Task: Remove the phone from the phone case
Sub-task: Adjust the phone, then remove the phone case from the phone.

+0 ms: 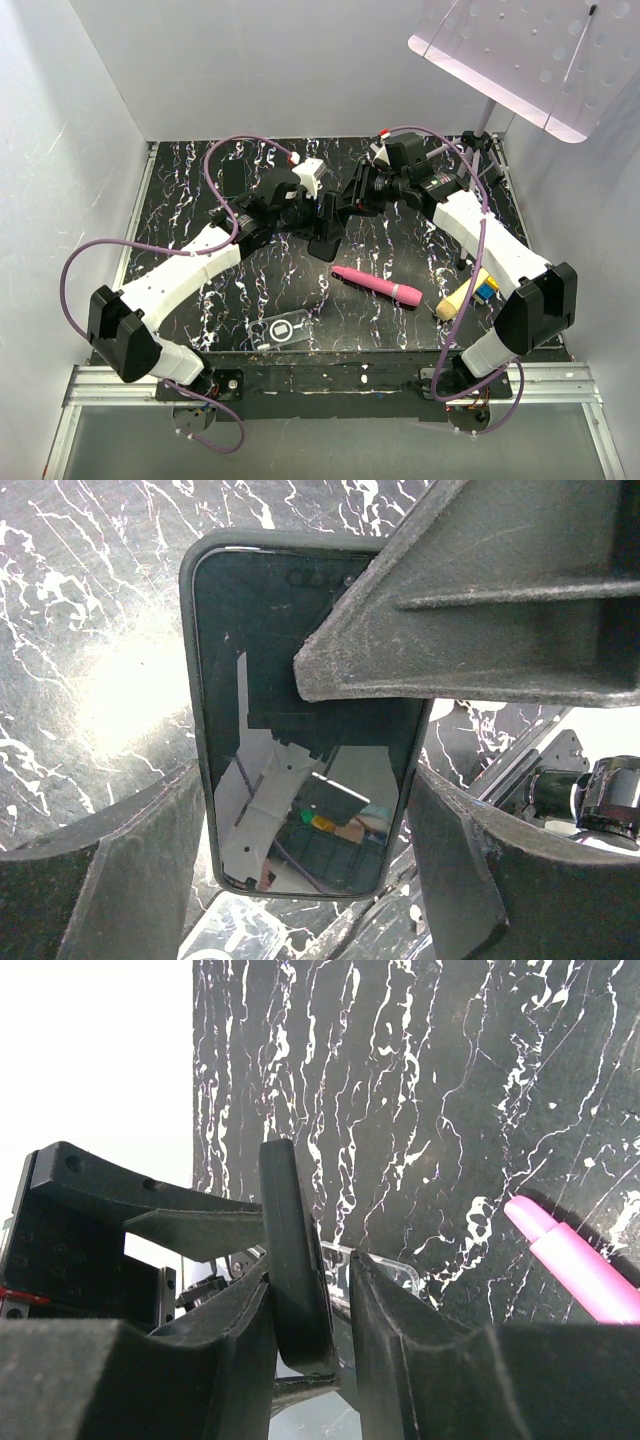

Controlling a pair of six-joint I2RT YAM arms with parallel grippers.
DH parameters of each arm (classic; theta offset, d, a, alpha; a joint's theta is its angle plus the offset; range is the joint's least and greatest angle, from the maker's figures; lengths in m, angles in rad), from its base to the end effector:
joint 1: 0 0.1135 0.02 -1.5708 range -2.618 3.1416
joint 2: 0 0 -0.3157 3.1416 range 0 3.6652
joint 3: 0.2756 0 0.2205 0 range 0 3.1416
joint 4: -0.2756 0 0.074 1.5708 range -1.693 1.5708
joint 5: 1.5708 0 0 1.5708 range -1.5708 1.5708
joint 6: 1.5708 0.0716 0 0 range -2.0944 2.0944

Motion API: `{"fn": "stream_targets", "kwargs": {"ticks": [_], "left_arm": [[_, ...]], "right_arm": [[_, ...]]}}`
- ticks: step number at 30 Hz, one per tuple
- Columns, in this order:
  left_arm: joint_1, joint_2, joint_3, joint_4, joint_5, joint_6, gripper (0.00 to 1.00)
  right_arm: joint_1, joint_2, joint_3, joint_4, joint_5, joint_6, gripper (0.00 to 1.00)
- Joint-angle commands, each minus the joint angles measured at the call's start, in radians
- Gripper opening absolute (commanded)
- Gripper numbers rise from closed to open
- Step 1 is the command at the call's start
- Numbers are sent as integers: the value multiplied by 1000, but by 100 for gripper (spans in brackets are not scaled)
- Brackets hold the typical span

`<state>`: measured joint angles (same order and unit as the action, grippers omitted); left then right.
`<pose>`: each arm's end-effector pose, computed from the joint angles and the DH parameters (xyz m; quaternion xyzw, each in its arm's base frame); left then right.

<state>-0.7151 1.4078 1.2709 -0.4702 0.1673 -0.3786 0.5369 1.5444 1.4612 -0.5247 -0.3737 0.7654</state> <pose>0.2232 -0.2096 0.3730 0.1861 0.8641 -0.3034 0.3560 0.2819 0.1982 0.3909 0.0138 0.8750 0.4067 0.2621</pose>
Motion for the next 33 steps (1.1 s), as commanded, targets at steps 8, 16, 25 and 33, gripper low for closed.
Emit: {"fn": "stream_targets", "kwargs": {"ticks": [8,16,25,33], "left_arm": [[-3,-89,56,84,31,-46,53],[133,-233,-132,220,283,-210,75],[272,-290,-426,784,704,-588,51],[272,-241,-429,936,813,-660,64]], "right_arm": [[-34,-87,-126,254,-169,54,1],[-267,-245,-352,708,-519,185,1],[-361,-271,-358,839,-642,261,1],[-361,-225,-357,1021,-674,403,1]]}}
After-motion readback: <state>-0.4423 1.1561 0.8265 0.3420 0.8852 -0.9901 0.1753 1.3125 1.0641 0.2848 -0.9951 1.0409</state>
